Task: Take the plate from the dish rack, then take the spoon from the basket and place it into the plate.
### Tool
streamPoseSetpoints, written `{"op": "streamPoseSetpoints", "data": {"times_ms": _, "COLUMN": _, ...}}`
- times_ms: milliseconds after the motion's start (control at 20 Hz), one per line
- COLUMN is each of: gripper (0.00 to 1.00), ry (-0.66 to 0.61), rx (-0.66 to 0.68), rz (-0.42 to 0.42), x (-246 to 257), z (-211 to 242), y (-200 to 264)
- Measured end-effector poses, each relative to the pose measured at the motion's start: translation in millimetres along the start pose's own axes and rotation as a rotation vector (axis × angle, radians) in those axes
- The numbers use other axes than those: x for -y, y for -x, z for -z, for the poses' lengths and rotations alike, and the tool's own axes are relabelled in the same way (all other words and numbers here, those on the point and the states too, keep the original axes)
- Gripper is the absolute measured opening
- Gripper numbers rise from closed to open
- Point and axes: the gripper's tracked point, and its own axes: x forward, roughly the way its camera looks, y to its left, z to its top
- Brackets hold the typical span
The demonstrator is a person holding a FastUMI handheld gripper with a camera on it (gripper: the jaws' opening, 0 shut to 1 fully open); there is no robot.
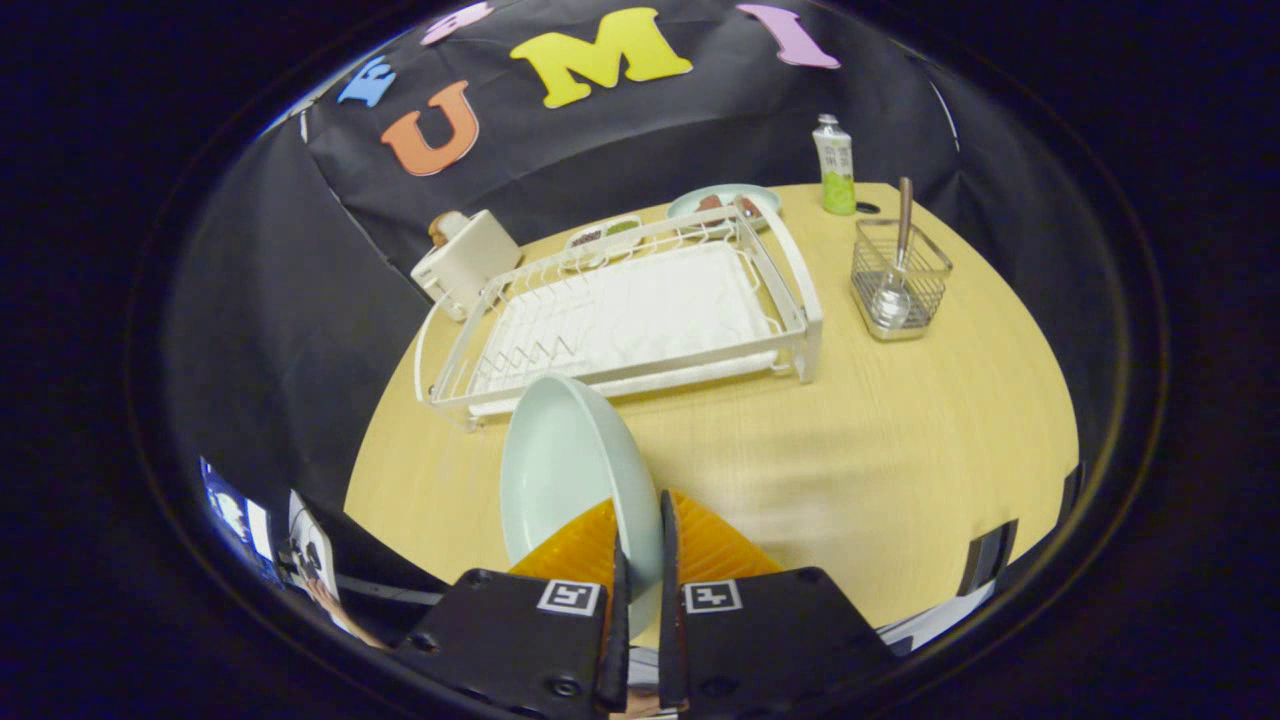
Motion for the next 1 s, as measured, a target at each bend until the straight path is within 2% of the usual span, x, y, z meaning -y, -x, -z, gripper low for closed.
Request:
{"op": "streamPoseSetpoints", "data": {"times_ms": 50, "gripper": 0.17, "ry": -0.005, "rx": -0.021, "rz": 0.005, "x": 9.7, "z": 7.7, "y": -9.3}}
{"op": "streamPoseSetpoints", "data": {"times_ms": 150, "gripper": 0.18, "ry": -0.083, "rx": -0.048, "rz": -0.071, "x": 11.2, "z": 14.9, "y": -22.3}}
{"op": "streamPoseSetpoints", "data": {"times_ms": 400, "gripper": 0.18, "ry": -0.163, "rx": -0.058, "rz": -0.147, "x": 27.6, "z": 20.7, "y": -37.3}}
{"op": "streamPoseSetpoints", "data": {"times_ms": 550, "gripper": 0.2, "ry": -0.19, "rx": -0.018, "rz": -0.143, "x": 39.7, "z": 15.1, "y": -38.9}}
{"op": "streamPoseSetpoints", "data": {"times_ms": 750, "gripper": 0.27, "ry": -0.186, "rx": -0.024, "rz": -0.056, "x": 63.1, "z": 21.7, "y": -46.9}}
{"op": "streamPoseSetpoints", "data": {"times_ms": 850, "gripper": 0.27, "ry": -0.165, "rx": -0.01, "rz": -0.017, "x": 74.6, "z": 20.6, "y": -45.6}}
{"op": "streamPoseSetpoints", "data": {"times_ms": 900, "gripper": 0.24, "ry": -0.157, "rx": 0.01, "rz": -0.017, "x": 76.3, "z": 19.1, "y": -44.5}}
{"op": "streamPoseSetpoints", "data": {"times_ms": 1000, "gripper": 0.3, "ry": -0.17, "rx": 0.062, "rz": -0.098, "x": 66.4, "z": 9.6, "y": -31.4}}
